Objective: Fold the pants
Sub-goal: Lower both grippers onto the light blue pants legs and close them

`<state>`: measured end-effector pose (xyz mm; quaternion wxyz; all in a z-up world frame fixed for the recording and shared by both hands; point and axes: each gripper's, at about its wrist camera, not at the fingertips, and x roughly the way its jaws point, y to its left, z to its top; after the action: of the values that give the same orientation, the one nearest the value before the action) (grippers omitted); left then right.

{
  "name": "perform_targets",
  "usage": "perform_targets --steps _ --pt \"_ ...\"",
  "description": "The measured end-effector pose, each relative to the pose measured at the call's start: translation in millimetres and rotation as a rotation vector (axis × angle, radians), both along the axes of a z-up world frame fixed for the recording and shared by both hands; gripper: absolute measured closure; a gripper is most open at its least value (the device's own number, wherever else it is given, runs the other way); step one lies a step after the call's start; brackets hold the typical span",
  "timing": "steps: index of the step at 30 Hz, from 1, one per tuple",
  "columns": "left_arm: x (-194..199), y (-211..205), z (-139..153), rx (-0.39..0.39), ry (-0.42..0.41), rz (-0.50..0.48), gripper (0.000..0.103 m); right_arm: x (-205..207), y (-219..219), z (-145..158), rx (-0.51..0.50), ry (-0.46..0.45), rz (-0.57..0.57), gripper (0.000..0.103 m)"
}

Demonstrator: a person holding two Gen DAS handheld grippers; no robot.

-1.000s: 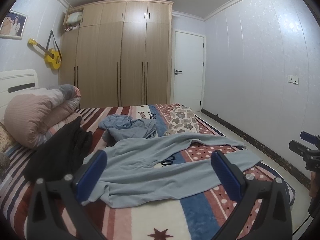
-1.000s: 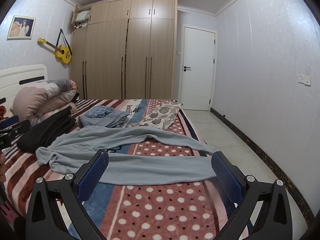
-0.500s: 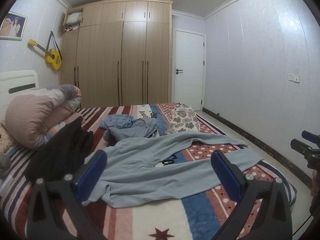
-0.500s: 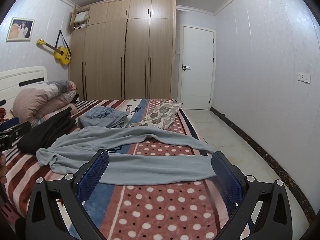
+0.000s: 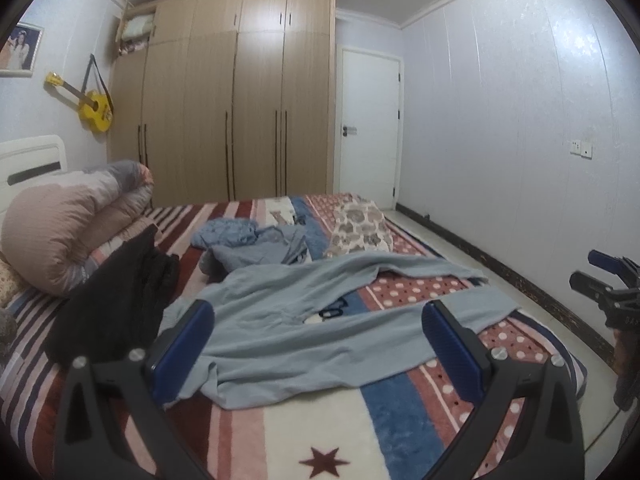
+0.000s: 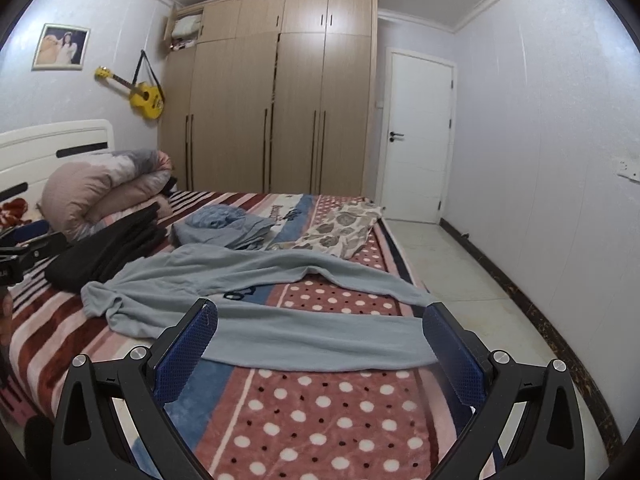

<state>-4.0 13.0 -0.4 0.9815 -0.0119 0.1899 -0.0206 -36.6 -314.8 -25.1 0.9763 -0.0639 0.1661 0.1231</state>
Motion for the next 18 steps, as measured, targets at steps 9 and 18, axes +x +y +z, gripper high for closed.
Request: perform_targets --steps 9,18 --pt "19 28 -23 -0.001 0.106 -0.005 0.001 59 -39 -36 0.010 0.162 0.001 0.001" --pt "67 95 -90 -0.136 0.312 0.043 0.011 137 -112 -106 0.082 0.378 -0.039 0.003"
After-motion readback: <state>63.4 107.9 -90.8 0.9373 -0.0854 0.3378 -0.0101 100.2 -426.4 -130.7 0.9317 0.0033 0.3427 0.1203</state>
